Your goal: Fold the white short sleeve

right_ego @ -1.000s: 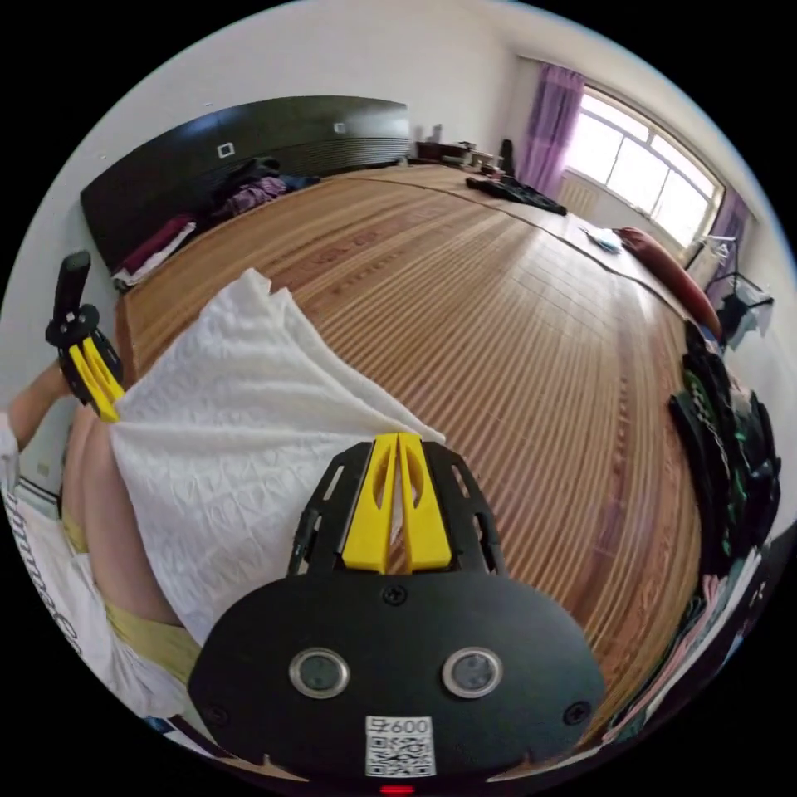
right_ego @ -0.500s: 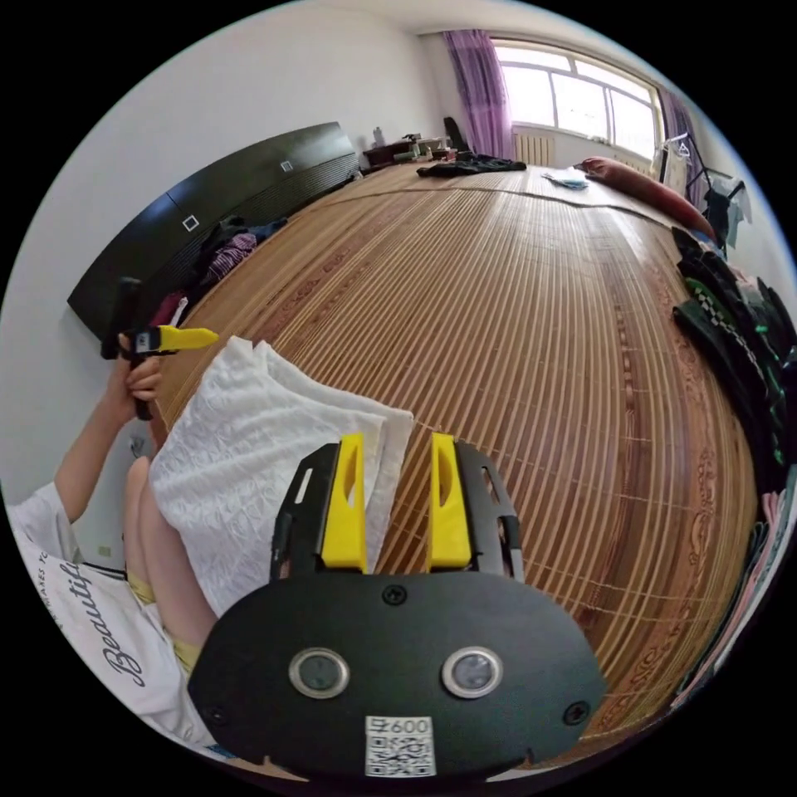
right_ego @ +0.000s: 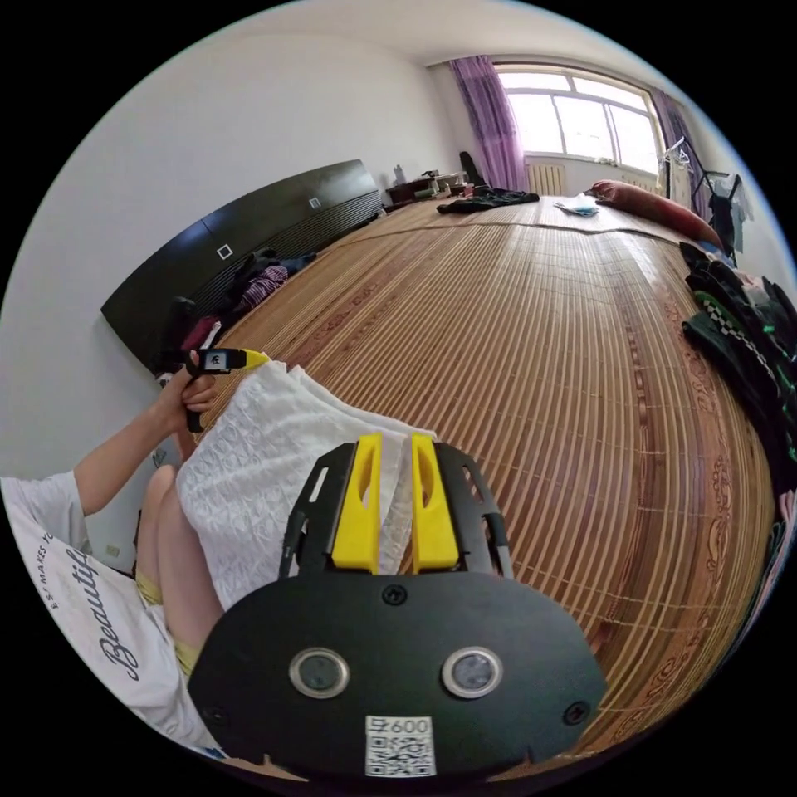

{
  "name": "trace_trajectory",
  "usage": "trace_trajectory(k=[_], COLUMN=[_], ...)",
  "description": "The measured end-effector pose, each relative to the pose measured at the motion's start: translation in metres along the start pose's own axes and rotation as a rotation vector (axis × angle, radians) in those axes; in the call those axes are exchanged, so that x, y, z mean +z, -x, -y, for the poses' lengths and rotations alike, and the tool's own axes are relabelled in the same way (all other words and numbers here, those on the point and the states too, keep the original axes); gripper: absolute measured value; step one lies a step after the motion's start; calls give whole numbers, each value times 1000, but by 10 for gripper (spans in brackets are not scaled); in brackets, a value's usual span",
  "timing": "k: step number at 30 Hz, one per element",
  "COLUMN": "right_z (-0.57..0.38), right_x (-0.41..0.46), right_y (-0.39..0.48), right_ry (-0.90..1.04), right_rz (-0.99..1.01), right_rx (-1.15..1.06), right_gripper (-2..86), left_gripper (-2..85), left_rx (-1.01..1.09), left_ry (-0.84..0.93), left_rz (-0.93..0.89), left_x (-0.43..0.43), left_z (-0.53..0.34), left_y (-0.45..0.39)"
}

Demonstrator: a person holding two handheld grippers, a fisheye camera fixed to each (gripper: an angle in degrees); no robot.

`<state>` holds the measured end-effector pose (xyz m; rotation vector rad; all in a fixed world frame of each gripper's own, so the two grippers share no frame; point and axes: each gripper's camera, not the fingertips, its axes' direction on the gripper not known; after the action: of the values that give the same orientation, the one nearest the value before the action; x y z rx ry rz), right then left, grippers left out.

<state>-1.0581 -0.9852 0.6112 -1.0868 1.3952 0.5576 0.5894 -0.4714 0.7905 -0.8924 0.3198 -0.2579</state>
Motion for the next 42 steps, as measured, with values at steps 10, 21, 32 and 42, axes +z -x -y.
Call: trace_trajectory(k=[10, 21, 32, 42], right_z=[-31, -37, -73, -234], right_x=[-20, -58, -52, -205], right_y=[0, -3, -28, 47], right_ry=[-45, -158, -38, -662], right_rz=[-108, -289, -444, -246], right_rx=[-83, -118, -43, 47], right_gripper=[-8, -8, 7, -7], left_gripper=[17, 20, 73, 12], left_rx=[38, 84, -234, 244], left_ry=[-3, 13, -29, -429], left_rz=[21, 182, -98, 490], left_x=[7, 26, 4, -86], left_z=[-5, 25, -20, -190], left_y=[-37, -91, -37, -291])
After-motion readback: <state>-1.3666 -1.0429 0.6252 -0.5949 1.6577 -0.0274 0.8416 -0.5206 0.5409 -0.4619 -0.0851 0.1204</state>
